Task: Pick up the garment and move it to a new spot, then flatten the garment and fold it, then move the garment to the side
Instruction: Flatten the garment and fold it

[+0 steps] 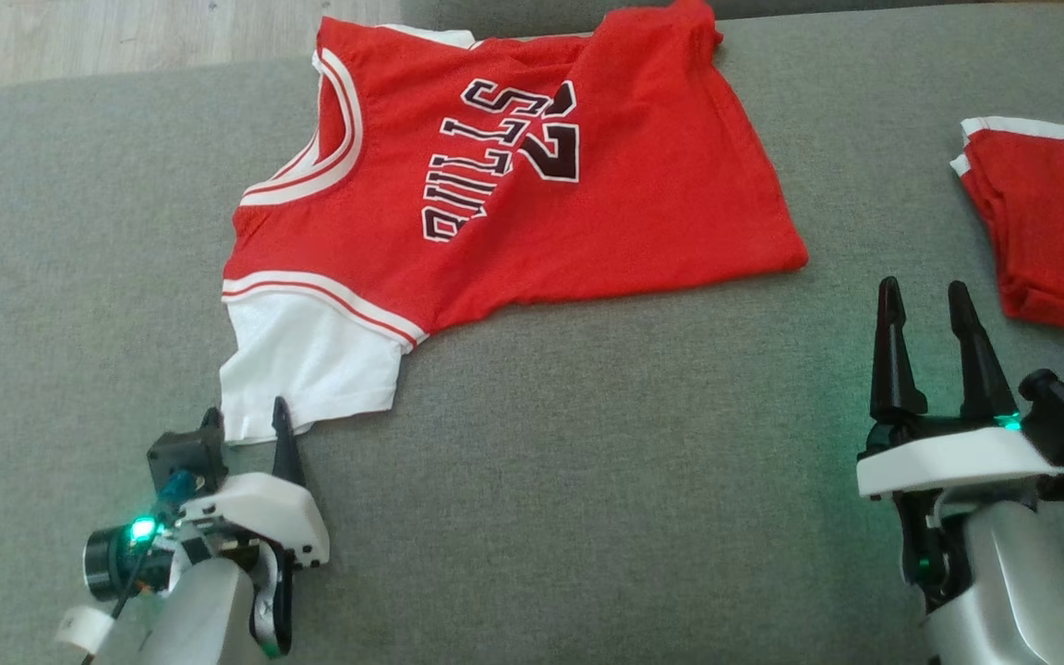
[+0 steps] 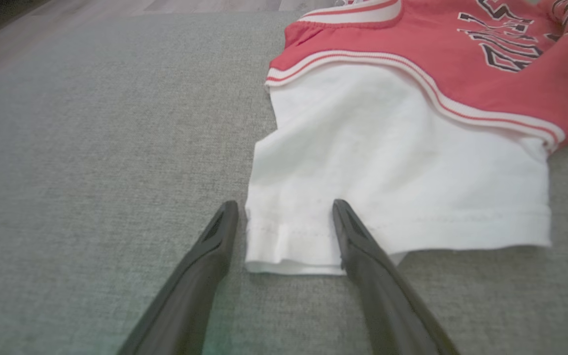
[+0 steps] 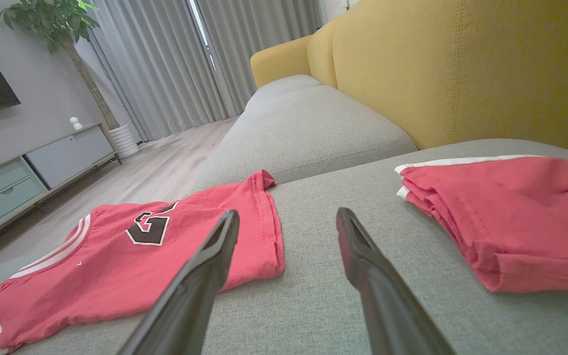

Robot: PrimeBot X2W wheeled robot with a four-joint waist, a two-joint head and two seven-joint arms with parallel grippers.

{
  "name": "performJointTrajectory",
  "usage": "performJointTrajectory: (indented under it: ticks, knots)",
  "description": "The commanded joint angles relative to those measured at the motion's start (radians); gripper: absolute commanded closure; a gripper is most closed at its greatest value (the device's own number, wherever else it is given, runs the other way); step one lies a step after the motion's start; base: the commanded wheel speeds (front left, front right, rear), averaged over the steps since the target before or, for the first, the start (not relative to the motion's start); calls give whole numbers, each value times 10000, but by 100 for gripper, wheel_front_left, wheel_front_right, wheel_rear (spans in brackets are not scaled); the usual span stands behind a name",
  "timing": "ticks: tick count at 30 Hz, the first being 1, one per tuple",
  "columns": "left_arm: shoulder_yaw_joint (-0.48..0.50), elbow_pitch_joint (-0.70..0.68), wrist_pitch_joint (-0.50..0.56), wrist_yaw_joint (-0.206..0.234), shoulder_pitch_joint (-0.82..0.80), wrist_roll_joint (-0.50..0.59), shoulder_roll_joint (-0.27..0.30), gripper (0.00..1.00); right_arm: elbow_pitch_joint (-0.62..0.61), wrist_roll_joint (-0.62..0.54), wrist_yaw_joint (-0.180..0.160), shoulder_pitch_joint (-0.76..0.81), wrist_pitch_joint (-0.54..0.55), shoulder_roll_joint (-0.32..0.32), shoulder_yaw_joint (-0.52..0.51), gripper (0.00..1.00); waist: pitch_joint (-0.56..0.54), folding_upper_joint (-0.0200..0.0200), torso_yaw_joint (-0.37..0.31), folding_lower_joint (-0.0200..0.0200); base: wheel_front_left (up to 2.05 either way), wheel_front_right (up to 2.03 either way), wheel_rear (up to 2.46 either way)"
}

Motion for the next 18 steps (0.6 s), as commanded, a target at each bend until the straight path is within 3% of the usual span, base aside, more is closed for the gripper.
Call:
performJointTrajectory:
  ticks: [1,6,7,8,12,18]
  knots:
    - [272,2,95,74,-165,-77,173,0,-325,70,-7,-352,-107,-3,234,0,-6,-1,2,0,0,0,0]
    - [356,30,349,-31,-165,-380,140,3,-337,65,-7,-410,-107,-3,243,0,0,-1,15,0,0,0,0]
    - [356,26,384,-48,-173,-410,145,55,-337,64,-7,-415,-107,-3,241,0,4,-1,19,0,0,0,0]
    - [349,20,413,-67,-180,-432,155,100,-326,58,-7,-411,-107,-3,238,0,6,-1,23,0,0,0,0]
    - [371,-267,64,-167,-226,-520,179,100,-129,-22,-7,-385,-107,-3,264,0,-28,-1,82,0,0,0,0]
    - [396,-1250,-1380,-290,-253,-556,116,100,417,-273,-7,-615,311,-3,250,0,-165,-1,323,0,0,0,0]
